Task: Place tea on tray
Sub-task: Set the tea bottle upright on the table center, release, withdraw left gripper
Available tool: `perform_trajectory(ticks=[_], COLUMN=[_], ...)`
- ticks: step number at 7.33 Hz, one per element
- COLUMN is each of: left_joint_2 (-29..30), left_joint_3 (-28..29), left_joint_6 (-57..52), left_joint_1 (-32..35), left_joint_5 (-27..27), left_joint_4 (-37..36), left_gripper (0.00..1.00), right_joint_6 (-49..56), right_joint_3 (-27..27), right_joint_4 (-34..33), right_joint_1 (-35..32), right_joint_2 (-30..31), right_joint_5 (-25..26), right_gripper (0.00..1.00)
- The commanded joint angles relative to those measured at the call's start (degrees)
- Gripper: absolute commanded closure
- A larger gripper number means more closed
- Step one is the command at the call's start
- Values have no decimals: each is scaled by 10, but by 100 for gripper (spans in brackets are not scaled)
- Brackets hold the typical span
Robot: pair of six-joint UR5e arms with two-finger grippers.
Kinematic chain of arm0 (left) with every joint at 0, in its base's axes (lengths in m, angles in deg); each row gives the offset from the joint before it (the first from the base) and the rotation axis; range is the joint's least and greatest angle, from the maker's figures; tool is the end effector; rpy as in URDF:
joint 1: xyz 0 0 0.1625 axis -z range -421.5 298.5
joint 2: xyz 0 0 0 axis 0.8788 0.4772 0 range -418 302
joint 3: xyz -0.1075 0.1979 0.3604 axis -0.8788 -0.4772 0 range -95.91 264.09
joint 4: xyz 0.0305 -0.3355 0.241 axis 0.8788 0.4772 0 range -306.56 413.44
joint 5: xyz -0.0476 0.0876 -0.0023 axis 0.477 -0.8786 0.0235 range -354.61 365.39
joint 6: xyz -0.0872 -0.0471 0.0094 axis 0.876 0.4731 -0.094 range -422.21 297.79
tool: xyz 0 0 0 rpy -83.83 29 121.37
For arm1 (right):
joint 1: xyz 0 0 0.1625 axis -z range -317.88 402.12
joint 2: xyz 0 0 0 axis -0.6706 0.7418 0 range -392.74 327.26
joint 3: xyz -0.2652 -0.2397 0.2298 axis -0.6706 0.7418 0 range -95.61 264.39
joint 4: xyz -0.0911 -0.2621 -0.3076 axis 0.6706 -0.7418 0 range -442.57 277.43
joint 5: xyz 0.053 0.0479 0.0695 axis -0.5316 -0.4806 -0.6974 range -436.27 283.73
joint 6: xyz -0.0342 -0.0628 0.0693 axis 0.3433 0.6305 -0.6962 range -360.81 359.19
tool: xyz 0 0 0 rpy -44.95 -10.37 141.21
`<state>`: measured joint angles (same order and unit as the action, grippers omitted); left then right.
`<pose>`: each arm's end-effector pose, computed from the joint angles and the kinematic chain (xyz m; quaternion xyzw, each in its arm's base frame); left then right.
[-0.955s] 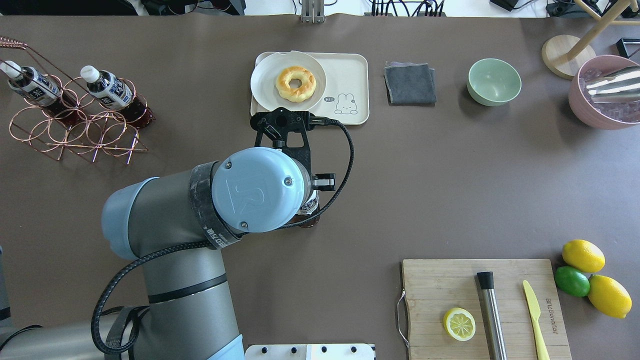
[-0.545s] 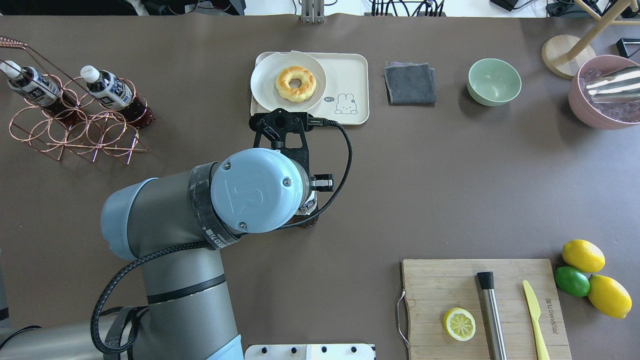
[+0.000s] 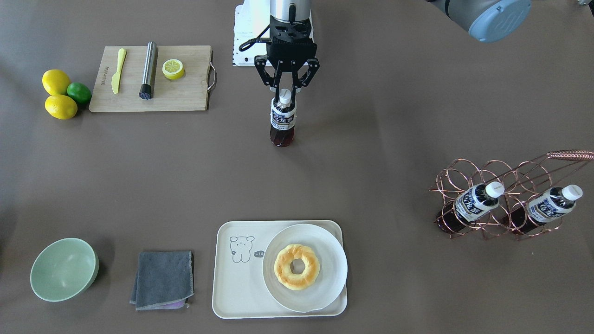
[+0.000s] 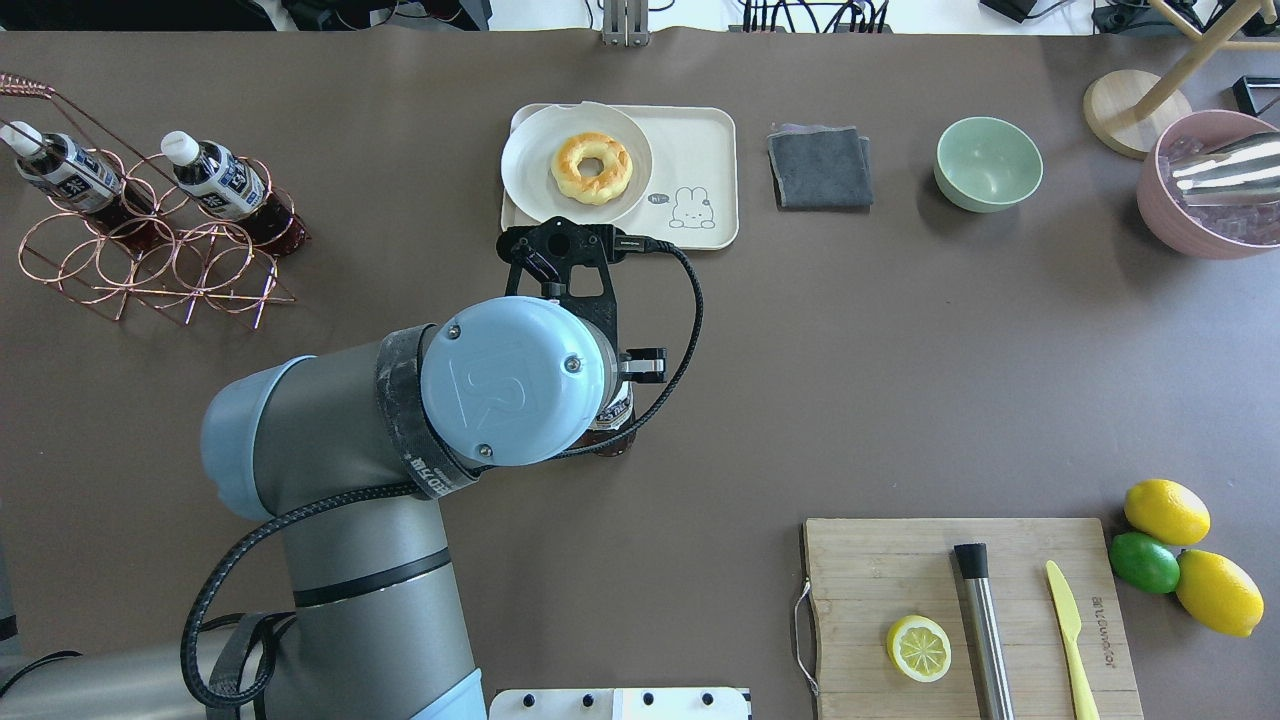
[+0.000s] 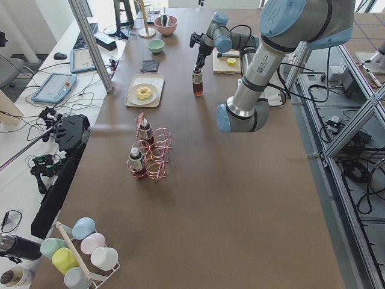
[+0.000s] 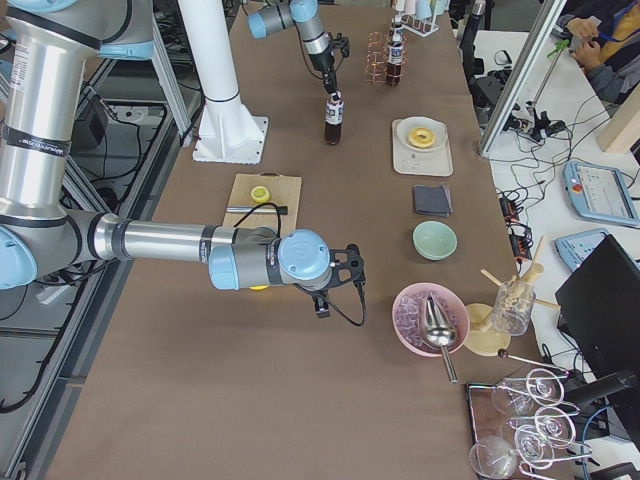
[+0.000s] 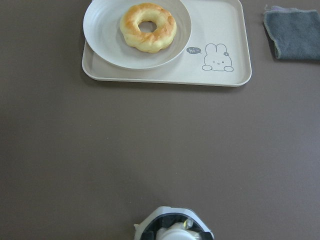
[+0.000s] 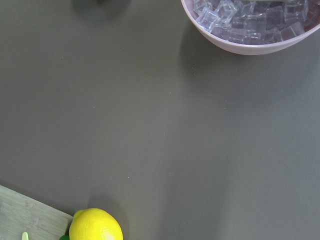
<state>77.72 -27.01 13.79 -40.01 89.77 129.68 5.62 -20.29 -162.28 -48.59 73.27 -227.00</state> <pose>0.5038 -0.3522 0.0785 0.1778 0.4116 -0.0802 0.8903 0.0511 -0.3803 0.6127 0.0986 -0.4989 -0.0824 0.8571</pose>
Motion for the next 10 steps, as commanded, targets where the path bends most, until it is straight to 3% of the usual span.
perform_trajectory(ticks=[1, 2, 3, 4, 5, 6, 8, 9, 10], left_joint_2=[0, 1, 1, 1, 1, 0, -21, -45, -82], left_joint_3=[0, -1, -2, -5, -7, -12, -49, -67, -82], left_joint_6=[1, 5, 18, 19, 19, 18, -3, -49, -92], left_joint_1=[-2, -4, -5, -8, -8, -8, 10, 38, 85], left_joint_5=[-1, -5, -14, -17, -17, -16, -8, 10, 77], left_joint_4=[0, 0, 0, 0, 0, -1, -1, -1, -1], left_gripper=[86, 62, 26, 13, 4, 4, 4, 4, 4], right_joint_6=[0, 0, 0, -2, -9, -14, -144, -183, -198], right_joint_3=[0, -1, -1, -2, -3, -6, -52, -61, -62], right_joint_4=[-1, -1, 0, 0, 1, 1, 4, 12, 24], right_joint_1=[0, 0, 0, 0, 0, 1, 28, 51, 98], right_joint_2=[-1, -1, -1, -4, -6, -17, -66, -96, -128], right_joint_5=[0, -1, -1, -1, -3, -19, -21, -18, 2], right_gripper=[1, 1, 1, 1, 1, 1, 1, 2, 2])
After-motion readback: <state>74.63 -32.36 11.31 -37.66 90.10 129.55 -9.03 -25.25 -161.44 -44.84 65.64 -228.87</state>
